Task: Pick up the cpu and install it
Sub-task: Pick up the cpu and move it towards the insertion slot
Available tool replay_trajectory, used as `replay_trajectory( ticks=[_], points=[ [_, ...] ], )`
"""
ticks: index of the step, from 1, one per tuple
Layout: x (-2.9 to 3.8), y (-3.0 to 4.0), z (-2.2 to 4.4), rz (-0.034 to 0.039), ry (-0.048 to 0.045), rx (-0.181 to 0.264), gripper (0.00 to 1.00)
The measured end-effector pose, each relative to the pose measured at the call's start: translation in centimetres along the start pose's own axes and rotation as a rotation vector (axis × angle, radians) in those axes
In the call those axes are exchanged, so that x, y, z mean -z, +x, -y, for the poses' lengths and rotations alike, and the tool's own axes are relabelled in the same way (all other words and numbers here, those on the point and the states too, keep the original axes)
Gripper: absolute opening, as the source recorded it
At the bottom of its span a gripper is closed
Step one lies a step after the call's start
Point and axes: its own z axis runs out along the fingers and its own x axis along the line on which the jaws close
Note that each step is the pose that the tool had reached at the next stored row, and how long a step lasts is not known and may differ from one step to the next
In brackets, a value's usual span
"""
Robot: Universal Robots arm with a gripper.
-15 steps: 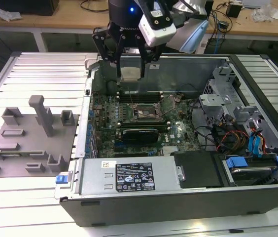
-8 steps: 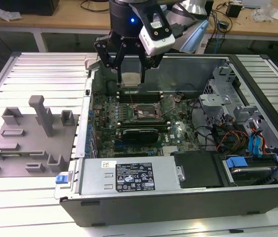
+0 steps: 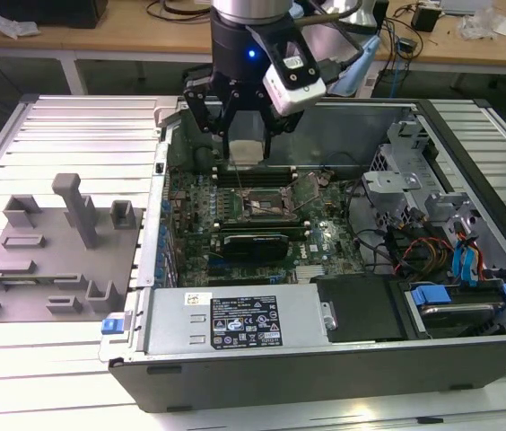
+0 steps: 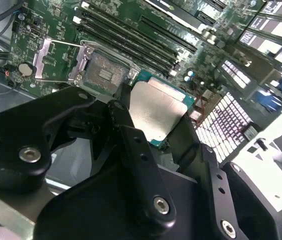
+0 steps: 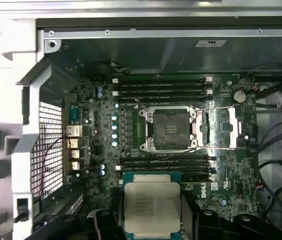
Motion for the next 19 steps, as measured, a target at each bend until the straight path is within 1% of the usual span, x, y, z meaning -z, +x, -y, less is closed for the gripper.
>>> replay_trajectory(
  ticks=[6, 9, 10, 12, 13, 15, 17, 19],
  points=[
    [-1.11, -0.49, -0.15, 0.0000, 0.0001, 0.000, 0.55],
    [-1.71, -1.36, -0.32, -0.0001, -0.0003, 0.000, 0.55],
    [-1.94, -1.68, -0.49, -0.0007, -0.0002, 0.000, 0.55],
    [-2.32, -2.08, -0.90, -0.0019, -0.0001, 0.000, 0.55],
    [-2.56, -2.39, -1.16, -0.0029, -0.0003, 0.000, 0.55],
    [-2.91, -3.24, -1.46, -0.0074, 0.0000, 0.000, 0.55],
    [-3.39, -3.90, -1.80, -0.0101, -0.0001, 0.000, 0.55],
    [-3.83, -4.11, -2.23, -0.0105, 0.0000, -0.001, 0.55]
  ],
)
